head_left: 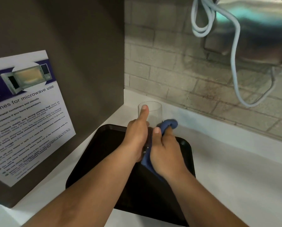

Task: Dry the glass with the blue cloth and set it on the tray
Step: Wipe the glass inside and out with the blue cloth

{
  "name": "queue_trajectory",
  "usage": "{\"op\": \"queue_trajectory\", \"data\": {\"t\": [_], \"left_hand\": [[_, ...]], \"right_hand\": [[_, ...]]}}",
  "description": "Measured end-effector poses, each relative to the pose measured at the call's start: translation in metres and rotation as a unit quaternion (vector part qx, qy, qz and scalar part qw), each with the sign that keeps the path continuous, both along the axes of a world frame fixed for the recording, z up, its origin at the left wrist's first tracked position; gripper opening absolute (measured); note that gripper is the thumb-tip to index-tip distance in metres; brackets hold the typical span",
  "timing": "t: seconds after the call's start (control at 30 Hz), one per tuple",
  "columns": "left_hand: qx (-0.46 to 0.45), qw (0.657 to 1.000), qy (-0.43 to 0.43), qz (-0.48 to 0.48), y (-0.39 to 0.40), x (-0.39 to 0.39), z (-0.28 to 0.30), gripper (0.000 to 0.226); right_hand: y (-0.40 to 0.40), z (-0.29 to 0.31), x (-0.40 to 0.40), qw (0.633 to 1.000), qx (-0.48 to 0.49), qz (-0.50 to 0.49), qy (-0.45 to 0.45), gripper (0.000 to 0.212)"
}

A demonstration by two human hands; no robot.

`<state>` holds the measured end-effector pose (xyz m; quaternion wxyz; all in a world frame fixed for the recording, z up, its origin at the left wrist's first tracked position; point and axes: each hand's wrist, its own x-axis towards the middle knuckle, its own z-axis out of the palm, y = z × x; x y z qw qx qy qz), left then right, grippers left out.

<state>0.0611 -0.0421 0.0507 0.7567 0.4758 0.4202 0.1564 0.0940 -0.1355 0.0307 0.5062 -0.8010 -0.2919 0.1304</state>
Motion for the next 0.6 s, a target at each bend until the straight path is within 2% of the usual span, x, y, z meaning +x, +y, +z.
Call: {"op": "queue_trajectory", "data": {"t": [0.07, 0.13, 0.23, 0.33, 0.43, 0.53, 0.6], "left_hand": [[0.029, 0.999, -0.002, -0.024, -0.006, -0.001, -0.004, 0.076], [0.027, 0.999, -0.017, -0.041, -0.010, -0.003, -0.006, 0.071], [-0.007, 0.997, -0.054, -0.051, -0.009, -0.006, -0.003, 0.073], [-0.043, 0.995, -0.074, -0.045, -0.005, -0.008, 0.004, 0.087], [-0.050, 0.995, -0.075, -0.044, -0.003, -0.010, 0.008, 0.096], [-0.053, 0.995, -0.072, -0.044, -0.001, -0.009, 0.007, 0.094], [-0.031, 0.996, -0.066, -0.046, 0.002, -0.007, 0.005, 0.085]], "right_hand": [[0.006, 0.004, 0.003, 0.998, 0.000, -0.014, -0.064, 0.037], [0.011, 0.018, 0.016, 0.998, 0.001, -0.034, -0.049, 0.040], [0.013, 0.036, 0.036, 0.990, 0.073, -0.048, 0.107, 0.049], [0.009, 0.035, 0.036, 0.963, 0.087, -0.069, 0.246, 0.055], [-0.003, 0.023, 0.032, 0.944, 0.138, -0.046, 0.297, 0.042], [-0.011, 0.016, 0.041, 0.907, 0.172, -0.016, 0.383, 0.038], [-0.014, 0.008, 0.047, 0.912, 0.161, 0.015, 0.377, 0.026]]}}
